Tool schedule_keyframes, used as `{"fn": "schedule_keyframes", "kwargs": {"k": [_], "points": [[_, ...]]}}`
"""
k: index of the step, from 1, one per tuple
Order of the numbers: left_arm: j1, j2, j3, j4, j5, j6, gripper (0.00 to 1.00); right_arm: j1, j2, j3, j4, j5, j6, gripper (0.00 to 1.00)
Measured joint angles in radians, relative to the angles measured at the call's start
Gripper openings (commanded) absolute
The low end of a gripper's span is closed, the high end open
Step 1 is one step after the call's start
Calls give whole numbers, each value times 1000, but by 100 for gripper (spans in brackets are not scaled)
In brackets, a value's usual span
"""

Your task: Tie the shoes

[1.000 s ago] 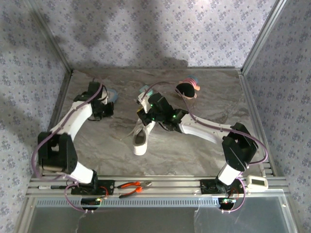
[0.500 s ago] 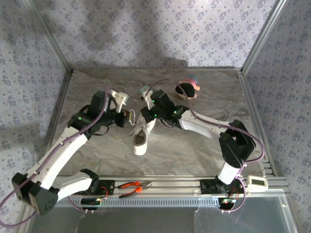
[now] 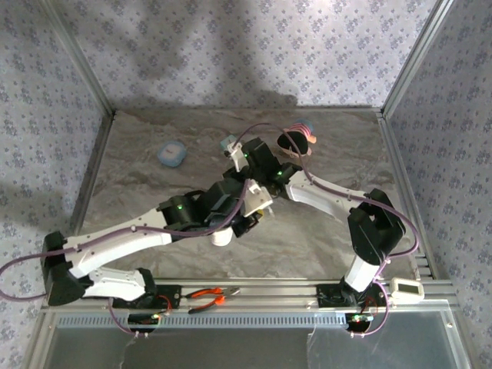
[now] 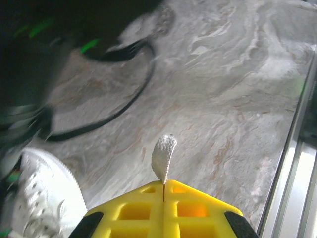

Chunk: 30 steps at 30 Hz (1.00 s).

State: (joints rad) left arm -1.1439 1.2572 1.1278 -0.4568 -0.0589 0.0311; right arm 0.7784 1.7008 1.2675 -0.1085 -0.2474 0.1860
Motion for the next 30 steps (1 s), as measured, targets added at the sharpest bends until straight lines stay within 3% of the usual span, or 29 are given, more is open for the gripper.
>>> {"fn": "schedule_keyframes", "kwargs": {"k": [9, 20, 25, 27, 30], "points": [[-69, 129, 83, 20, 9, 71, 0, 11, 24, 37, -43, -65, -33, 0], [-79, 149, 83, 20, 60, 67, 0, 10, 48, 73, -76, -114, -75, 0], [-100, 205, 83, 14, 73, 83, 37, 32, 60, 96, -88, -136, -98, 0], [-100, 208, 82, 8, 62, 87, 46, 41, 60, 96, -88, -141, -106, 0], [-100, 182, 75, 5, 34, 102, 50, 45, 60, 97, -90, -143, -116, 0]]}}
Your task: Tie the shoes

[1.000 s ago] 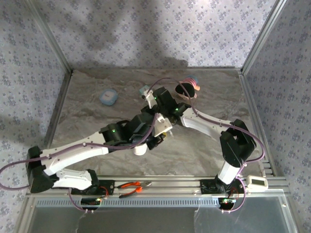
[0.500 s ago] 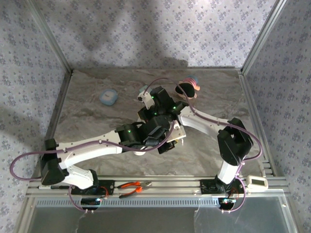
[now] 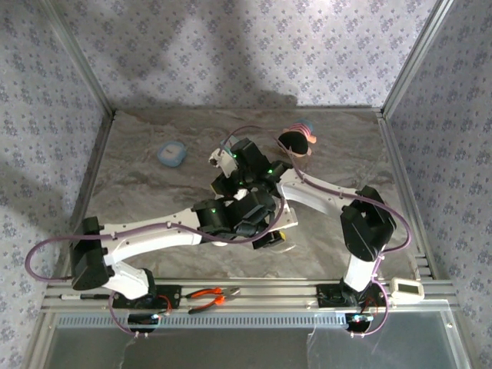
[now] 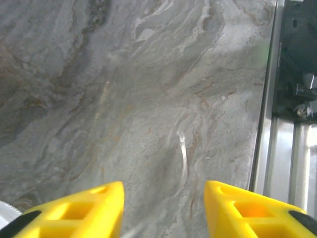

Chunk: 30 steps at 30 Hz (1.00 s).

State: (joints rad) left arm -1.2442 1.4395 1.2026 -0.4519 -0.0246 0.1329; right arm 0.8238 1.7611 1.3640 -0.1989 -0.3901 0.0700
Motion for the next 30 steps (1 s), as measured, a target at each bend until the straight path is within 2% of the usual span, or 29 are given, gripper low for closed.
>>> {"fn": "schedule_keyframes", "kwargs": {"k": [5, 8, 12, 15, 18, 21, 23, 25, 30], "points": [[13, -114, -29, -1, -64, 16, 51, 0, -4, -15, 8, 8, 0, 0], [75, -217, -68, 2, -76, -5, 49, 0, -14, -35, 16, 16, 2, 0], [256, -406, -184, 26, -71, -74, 47, 0, -42, -68, 37, 31, 10, 0], [421, -547, -274, 42, -36, -148, 54, 0, -68, -98, 56, 43, 12, 0], [590, -631, -321, 50, 47, -218, 57, 0, -80, -122, 84, 46, 12, 0], [754, -628, -336, 60, 198, -276, 54, 1, -88, -146, 111, 45, 10, 0], [832, -599, -341, 72, 304, -301, 54, 2, -89, -156, 123, 44, 7, 0], [877, -563, -360, 98, 395, -311, 55, 3, -90, -159, 130, 41, -3, 0], [914, -521, -440, 119, 543, -331, 55, 6, -103, -159, 138, 35, -52, 0]]}}
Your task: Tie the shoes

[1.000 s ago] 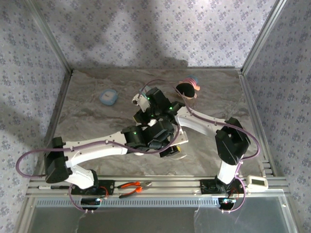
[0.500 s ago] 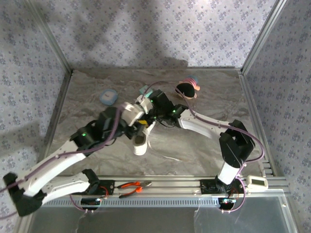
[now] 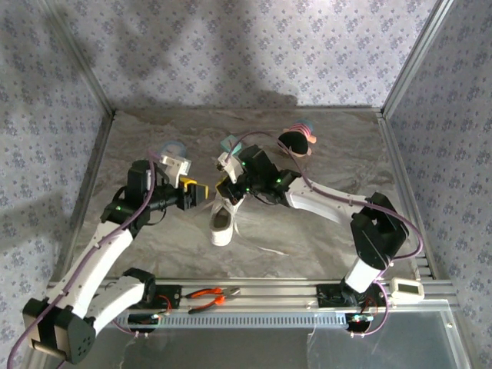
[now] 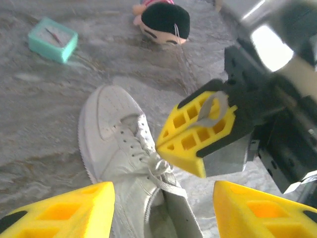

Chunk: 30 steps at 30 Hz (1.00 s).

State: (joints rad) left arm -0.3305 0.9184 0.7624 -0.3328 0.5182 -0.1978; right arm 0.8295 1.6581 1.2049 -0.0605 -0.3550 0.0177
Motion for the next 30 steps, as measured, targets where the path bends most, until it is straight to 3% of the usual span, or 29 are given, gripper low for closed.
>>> {"fn": "schedule_keyframes", "kwargs": {"k": [10, 24, 27, 30], "points": [[16, 88, 4, 164, 191, -55, 56, 4, -4, 0, 6, -30, -75, 0], [5, 158, 4, 293, 264, -117, 55, 6, -3, 0, 8, -63, -88, 0], [-6, 187, 4, 304, 265, -123, 50, 9, -3, 0, 8, -64, -90, 0], [-6, 202, 4, 309, 267, -134, 30, 11, -3, 0, 5, -65, -90, 0]]}}
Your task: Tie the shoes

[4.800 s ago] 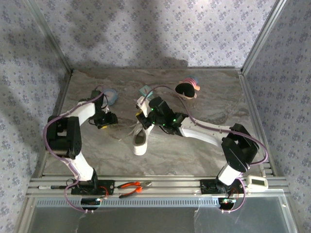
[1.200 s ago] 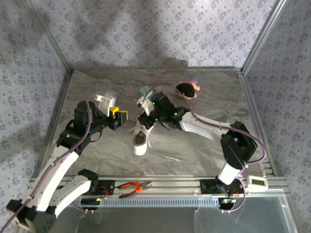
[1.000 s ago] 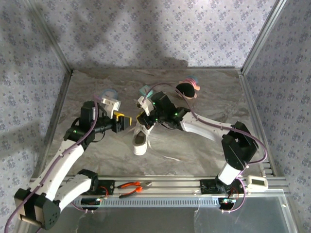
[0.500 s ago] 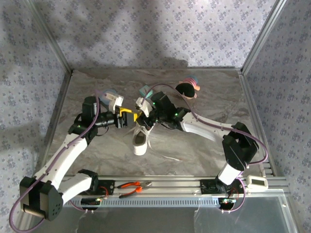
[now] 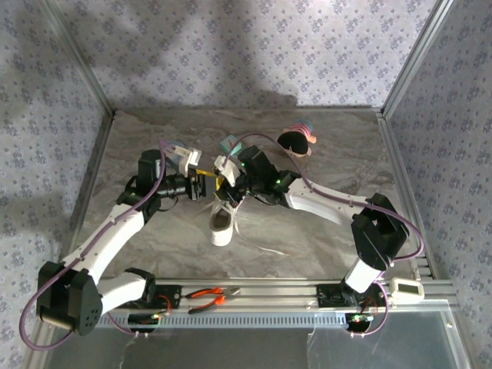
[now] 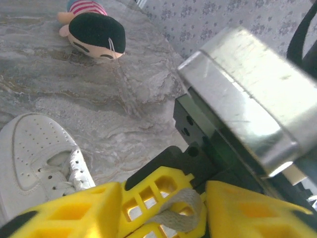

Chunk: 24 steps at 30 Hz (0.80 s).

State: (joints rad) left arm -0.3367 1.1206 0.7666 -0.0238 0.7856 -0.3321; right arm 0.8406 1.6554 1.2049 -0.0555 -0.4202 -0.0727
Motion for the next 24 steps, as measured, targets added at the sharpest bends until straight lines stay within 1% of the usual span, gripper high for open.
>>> {"fn": "schedule_keyframes", "kwargs": {"k": [1, 2, 3, 4, 6, 7, 8, 10, 18, 24], "points": [[0, 2, 0, -1, 0, 2, 15, 1, 0, 0, 1, 0, 0, 2], [0, 3, 0, -3, 0, 0, 6, 3, 0, 0, 2, 0, 0, 4], [0, 5, 0, -6, 0, 5, 0, 3, 0, 0, 1, 0, 0, 10], [0, 5, 2, -10, -1, 11, 0, 5, 0, 0, 1, 0, 1, 18], [0, 5, 8, -35, -11, 27, 0, 5, 0, 0, 2, 2, 5, 39], [0, 5, 13, -53, -19, 36, 0, 4, -2, -3, 5, 3, 6, 46], [0, 5, 18, -67, -25, 40, 0, 4, -8, -11, 10, 5, 10, 50], [0, 5, 26, -92, -44, 49, 0, 1, -39, -48, 15, 14, 19, 54], [1, -9, 37, -151, -97, 60, 0, -35, -236, -307, 65, 81, 105, 54], [1, -6, 76, -186, -102, 63, 0, -33, -235, -451, 103, 122, 152, 54]]}}
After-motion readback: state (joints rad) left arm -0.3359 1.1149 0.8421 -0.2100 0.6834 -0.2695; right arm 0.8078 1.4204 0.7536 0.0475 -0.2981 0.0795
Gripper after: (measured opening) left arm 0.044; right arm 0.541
